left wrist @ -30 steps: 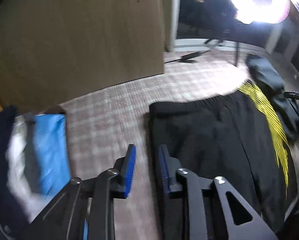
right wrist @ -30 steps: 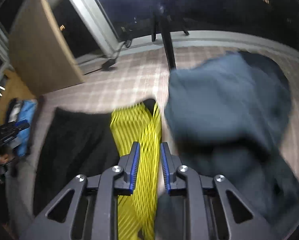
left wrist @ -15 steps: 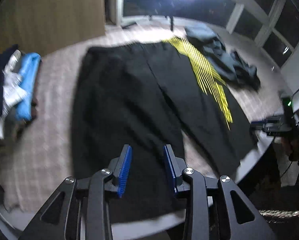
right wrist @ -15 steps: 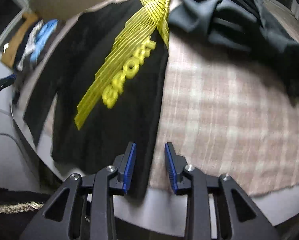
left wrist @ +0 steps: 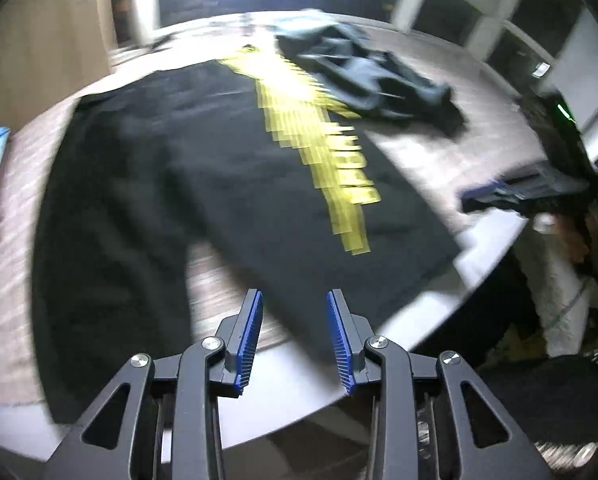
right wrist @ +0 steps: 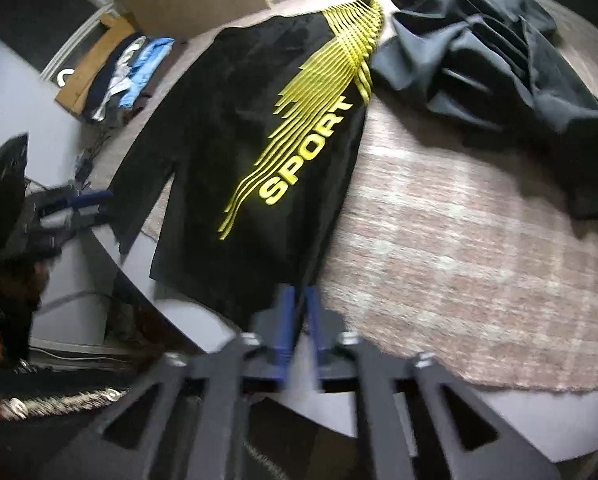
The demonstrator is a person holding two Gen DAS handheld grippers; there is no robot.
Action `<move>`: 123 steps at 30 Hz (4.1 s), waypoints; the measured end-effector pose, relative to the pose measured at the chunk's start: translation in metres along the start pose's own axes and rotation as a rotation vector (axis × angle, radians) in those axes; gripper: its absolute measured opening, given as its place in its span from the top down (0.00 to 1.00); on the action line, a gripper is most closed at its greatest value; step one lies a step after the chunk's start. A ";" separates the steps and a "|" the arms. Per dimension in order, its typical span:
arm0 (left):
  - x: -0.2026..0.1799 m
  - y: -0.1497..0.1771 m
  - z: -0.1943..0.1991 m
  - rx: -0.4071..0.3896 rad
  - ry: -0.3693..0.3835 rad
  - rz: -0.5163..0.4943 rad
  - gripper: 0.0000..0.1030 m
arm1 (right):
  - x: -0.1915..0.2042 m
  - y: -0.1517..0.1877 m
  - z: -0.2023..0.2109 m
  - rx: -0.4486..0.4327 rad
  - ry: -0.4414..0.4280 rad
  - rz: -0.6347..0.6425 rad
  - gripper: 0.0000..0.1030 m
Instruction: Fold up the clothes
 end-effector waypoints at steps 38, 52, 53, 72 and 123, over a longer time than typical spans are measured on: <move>-0.126 0.005 -0.084 0.003 0.095 -0.093 0.37 | -0.141 -0.311 -0.123 -0.074 0.155 0.040 0.59; -0.100 0.003 -0.088 0.005 0.144 0.011 1.00 | -0.153 -0.321 -0.126 -0.113 0.104 -0.026 0.57; -0.098 0.002 -0.083 -0.001 0.161 0.027 1.00 | -0.153 -0.323 -0.127 -0.116 0.108 -0.030 0.57; -0.121 0.012 -0.076 -0.027 0.126 -0.036 0.41 | -0.149 -0.340 -0.132 -0.087 0.203 0.032 0.94; 0.285 0.100 0.081 -0.279 0.228 0.594 0.98 | 0.117 -0.477 -0.237 -0.107 0.266 -0.059 0.98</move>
Point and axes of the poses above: each gripper's, at about its wrist camera, not at the fingertips, and z roughly against the way its jaws point, x to its left, y to its underside, the point moved 6 cm from there along -z, roughly the way its jaws point, and after that the axes turned 11 degrees about z, right-handed, at the moved point
